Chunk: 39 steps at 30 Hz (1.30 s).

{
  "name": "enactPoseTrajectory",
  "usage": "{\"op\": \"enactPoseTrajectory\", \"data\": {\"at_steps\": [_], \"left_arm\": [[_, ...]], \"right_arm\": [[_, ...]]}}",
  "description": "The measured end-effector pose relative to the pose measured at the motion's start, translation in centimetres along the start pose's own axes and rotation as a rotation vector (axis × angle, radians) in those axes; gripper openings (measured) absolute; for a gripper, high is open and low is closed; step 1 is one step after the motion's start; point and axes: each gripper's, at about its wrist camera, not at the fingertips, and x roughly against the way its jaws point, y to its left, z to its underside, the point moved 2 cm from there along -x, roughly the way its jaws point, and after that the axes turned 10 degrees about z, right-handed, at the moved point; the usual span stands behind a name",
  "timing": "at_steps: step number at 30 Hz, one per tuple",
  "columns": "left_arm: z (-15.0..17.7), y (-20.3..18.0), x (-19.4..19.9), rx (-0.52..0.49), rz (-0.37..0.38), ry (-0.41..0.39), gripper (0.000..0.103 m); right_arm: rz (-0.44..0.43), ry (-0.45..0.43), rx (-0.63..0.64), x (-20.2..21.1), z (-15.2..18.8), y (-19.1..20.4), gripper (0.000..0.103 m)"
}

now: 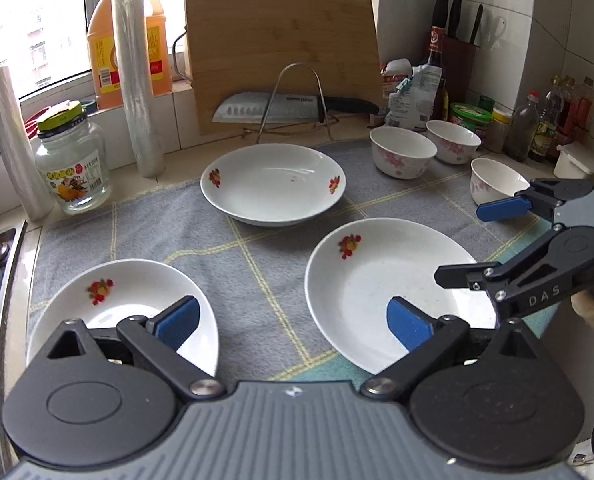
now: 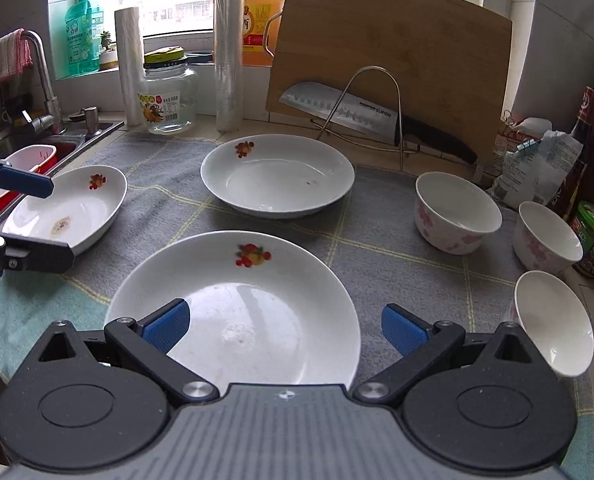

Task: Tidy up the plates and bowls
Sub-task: 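Grasp the large flowered plate rim with the right tool while left holds its plate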

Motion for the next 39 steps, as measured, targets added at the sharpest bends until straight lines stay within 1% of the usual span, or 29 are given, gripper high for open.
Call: {"op": "enactPoseTrajectory", "data": {"at_steps": [2, 4, 7, 10, 15, 20, 23, 27, 31, 39], "left_arm": [[0.8, -1.4, -0.6, 0.012, -0.004, 0.017, 0.1], [1.5, -2.4, -1.2, 0.022, -0.024, 0.036, 0.1], [2.4, -3.6, -1.6, 0.023, -0.035, 0.067, 0.1], [3.2, -4.6, -2.1, 0.006, -0.024, 0.107, 0.1], [4.4, -5.2, -3.2, -0.029, -0.008, 0.174, 0.1], [5.0, -4.9, -4.5, -0.047, 0.011, 0.211, 0.1], [5.2, -4.9, -5.0, -0.067, 0.022, 0.218, 0.1], [5.0, -4.6, -5.7, -0.07, 0.036, 0.223, 0.1], [4.7, -4.3, -6.2, -0.077, 0.06, 0.215, 0.1], [4.1, -4.1, -6.9, -0.11, 0.094, 0.206, 0.1]], "right_arm": [[-0.033, 0.016, -0.001, -0.5, 0.7, -1.3, 0.103], [-0.055, 0.034, -0.002, -1.0, 1.2, -2.3, 0.103], [-0.093, 0.057, -0.007, -1.7, 1.7, -3.3, 0.103], [-0.124, 0.083, -0.016, -2.7, 2.2, -3.8, 0.103], [-0.169, 0.134, -0.029, -4.0, 2.5, -3.6, 0.103], [-0.208, 0.199, -0.057, -5.4, 2.7, -3.3, 0.103], [-0.213, 0.197, -0.054, -5.6, 2.4, -3.1, 0.103], [-0.233, 0.204, -0.047, -6.1, 1.7, -2.7, 0.103], [-0.226, 0.205, -0.031, -6.7, 1.2, -2.4, 0.103], [-0.243, 0.229, -0.019, -7.5, 0.5, -2.6, 0.103]]}}
